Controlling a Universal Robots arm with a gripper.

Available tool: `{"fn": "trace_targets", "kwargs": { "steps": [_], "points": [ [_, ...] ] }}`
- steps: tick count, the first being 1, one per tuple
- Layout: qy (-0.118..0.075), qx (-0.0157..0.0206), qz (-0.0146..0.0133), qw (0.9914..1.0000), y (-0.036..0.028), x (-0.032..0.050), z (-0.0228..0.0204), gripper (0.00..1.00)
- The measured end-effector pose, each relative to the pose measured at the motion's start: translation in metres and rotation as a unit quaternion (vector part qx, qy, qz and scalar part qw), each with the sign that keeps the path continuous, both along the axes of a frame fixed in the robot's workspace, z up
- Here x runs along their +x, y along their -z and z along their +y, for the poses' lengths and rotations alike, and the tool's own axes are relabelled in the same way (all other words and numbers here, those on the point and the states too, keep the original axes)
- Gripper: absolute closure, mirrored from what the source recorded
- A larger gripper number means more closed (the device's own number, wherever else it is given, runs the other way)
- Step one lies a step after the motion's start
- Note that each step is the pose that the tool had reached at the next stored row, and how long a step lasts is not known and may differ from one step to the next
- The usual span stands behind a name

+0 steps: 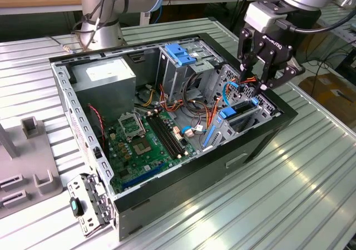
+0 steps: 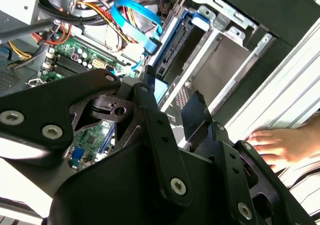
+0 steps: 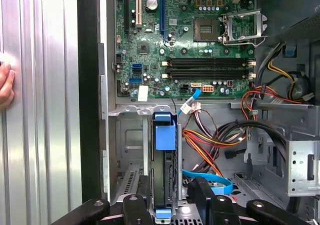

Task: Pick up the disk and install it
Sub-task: 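Insert the first disk wire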

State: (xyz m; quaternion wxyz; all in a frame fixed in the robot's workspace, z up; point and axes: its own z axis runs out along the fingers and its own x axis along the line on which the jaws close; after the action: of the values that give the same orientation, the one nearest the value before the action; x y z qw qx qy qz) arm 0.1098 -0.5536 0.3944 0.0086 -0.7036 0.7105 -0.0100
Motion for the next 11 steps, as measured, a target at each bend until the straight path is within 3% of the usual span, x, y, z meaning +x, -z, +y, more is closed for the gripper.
{"fn": "trace_targets", "kwargs": {
  "steps": [11],
  "points": [
    [0.000,0.0000,0.0000,1.00000,0.0015,0.0150,0.0111,0.51]
  ]
}}
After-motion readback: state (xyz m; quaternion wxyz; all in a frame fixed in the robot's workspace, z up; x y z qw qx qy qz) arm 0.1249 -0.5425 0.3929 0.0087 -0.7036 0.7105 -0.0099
